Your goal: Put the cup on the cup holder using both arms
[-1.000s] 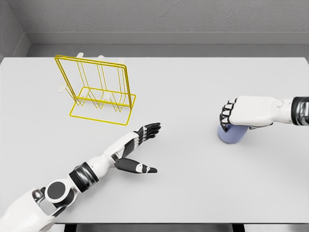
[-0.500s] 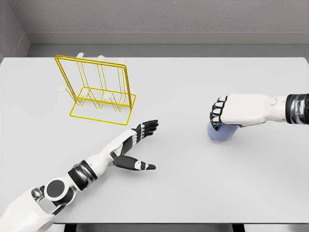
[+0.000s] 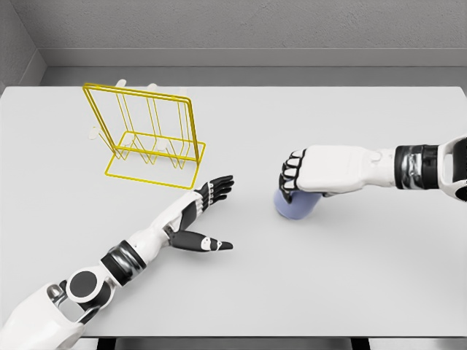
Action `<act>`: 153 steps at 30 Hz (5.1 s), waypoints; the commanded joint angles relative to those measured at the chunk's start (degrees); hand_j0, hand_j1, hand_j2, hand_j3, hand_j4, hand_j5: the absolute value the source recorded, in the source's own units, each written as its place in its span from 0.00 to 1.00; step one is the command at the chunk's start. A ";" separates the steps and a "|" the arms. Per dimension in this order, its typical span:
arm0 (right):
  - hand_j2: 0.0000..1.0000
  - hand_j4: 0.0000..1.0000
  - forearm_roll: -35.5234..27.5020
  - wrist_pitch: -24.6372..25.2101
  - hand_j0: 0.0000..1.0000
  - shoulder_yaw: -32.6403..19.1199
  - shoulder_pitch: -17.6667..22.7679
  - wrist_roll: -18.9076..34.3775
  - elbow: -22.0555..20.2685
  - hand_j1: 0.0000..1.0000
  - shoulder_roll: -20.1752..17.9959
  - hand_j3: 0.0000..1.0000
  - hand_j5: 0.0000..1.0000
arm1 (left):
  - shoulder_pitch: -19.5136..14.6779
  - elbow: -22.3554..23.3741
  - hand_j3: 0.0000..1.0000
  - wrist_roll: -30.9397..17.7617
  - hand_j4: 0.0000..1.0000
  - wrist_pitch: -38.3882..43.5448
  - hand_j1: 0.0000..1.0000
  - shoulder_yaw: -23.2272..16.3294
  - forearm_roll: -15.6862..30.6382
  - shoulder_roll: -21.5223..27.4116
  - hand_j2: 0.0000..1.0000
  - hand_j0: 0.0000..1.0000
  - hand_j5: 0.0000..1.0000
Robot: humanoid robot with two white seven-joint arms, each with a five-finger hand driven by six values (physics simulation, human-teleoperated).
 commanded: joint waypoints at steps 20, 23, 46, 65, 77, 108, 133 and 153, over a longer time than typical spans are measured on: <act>0.86 0.86 0.23 0.17 0.86 3.43 -0.09 -0.03 0.08 0.86 6.67 0.86 0.86 | 0.62 0.05 1.00 0.06 1.00 0.00 1.00 1.17 0.19 -0.26 1.00 1.00 1.00; 0.97 0.97 0.23 0.17 0.97 3.16 -0.09 -0.03 0.08 0.97 6.58 0.97 0.97 | 0.62 0.05 1.00 0.06 1.00 0.00 1.00 1.17 0.19 -0.26 1.00 1.00 1.00; 1.00 1.00 -21.48 0.17 1.00 -31.46 16.26 -0.03 1.05 1.00 -0.19 1.00 1.00 | 0.88 -0.30 1.00 0.06 1.00 0.43 1.00 1.26 0.45 -0.88 1.00 1.00 1.00; 1.00 1.00 -21.04 0.17 1.00 -36.56 22.85 -0.03 5.26 1.00 3.86 1.00 1.00 | -1.41 -0.04 1.00 0.06 1.00 6.50 1.00 1.00 -0.08 -7.21 1.00 1.00 1.00; 1.00 1.00 -21.04 0.17 1.00 -36.56 22.76 -0.03 6.06 1.00 3.94 1.00 1.00 | -2.02 3.04 1.00 -0.03 1.00 9.22 1.00 0.91 -0.60 -10.46 1.00 1.00 1.00; 1.00 1.00 -21.04 0.17 1.00 -36.56 22.85 -0.03 5.97 1.00 4.12 1.00 1.00 | -1.41 0.32 0.61 -0.03 0.61 9.14 0.61 1.70 -2.54 -11.60 0.61 0.61 0.61; 1.00 1.00 -21.04 0.17 1.00 -36.56 22.85 -0.03 6.06 1.00 4.12 1.00 1.00 | -1.76 -5.92 0.63 -0.38 0.63 5.45 0.63 3.19 0.54 -6.86 0.63 0.63 0.63; 1.00 1.00 -21.04 0.17 1.00 -36.56 22.76 -0.03 6.06 1.00 4.12 1.00 1.00 | -2.46 -6.01 0.64 -4.95 0.64 -11.69 0.64 1.96 0.98 -0.26 0.64 0.64 0.64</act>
